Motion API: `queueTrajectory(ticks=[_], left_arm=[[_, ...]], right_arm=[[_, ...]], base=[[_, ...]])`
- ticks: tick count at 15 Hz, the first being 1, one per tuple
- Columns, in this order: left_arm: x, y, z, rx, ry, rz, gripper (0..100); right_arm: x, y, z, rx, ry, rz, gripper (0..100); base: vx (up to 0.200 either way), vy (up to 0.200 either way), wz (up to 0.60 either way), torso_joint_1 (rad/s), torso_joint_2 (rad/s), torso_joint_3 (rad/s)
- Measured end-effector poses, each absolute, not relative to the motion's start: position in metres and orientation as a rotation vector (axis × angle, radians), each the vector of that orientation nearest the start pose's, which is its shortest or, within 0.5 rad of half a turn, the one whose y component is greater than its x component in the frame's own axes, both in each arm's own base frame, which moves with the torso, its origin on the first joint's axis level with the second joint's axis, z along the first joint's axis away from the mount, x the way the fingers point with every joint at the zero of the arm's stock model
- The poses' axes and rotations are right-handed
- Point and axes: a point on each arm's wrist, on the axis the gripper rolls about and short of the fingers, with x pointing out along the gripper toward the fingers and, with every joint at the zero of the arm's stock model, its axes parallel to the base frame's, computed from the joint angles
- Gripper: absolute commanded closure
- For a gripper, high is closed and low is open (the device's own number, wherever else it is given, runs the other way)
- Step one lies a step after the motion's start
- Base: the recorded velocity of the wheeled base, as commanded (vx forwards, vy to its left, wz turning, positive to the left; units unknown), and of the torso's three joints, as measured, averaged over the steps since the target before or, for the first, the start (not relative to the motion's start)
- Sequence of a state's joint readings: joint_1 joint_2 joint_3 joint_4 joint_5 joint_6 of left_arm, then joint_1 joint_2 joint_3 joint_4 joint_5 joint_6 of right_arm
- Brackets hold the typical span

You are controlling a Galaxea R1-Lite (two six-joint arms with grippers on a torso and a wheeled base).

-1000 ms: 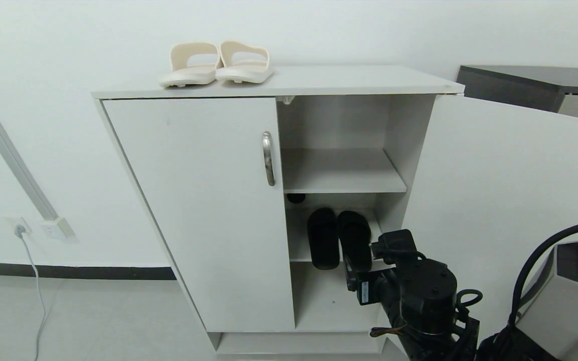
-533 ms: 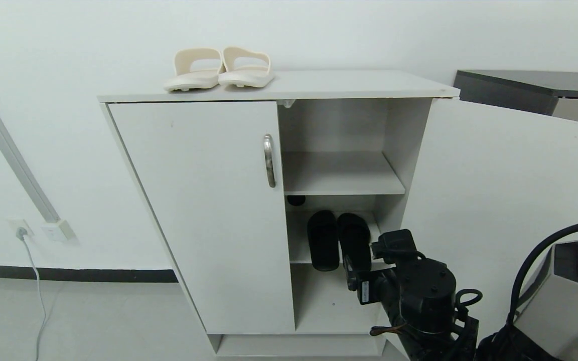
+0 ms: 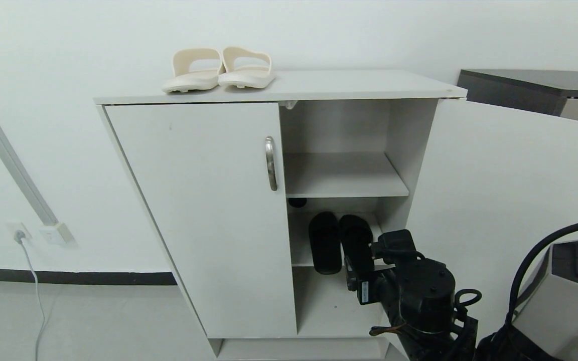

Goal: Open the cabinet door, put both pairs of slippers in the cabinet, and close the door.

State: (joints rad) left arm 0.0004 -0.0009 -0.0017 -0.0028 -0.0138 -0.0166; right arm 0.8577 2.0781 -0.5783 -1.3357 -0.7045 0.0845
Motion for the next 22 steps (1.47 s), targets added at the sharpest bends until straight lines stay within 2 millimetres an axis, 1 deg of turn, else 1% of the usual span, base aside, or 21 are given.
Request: queueTrajectory(ticks=[15,22], left_arm=[[-0.023,-0.0003,0.0762,-0.017,-0.005,-0.014,100],[-0.023,-0.0003,0.0763,-0.02,-0.006,-0.014,100]], right_arm=[[0.2261,0.2405,0.0773,-0.012,0.102,0.153,0],[0.2277,0.2399,0.0831,0.019,0.046,0.155,0]], base=[[0.0,0.2,0.0,0.001,0.0,0.002],[0.0,0.0,0.0,0.0,0.0,0.0]])
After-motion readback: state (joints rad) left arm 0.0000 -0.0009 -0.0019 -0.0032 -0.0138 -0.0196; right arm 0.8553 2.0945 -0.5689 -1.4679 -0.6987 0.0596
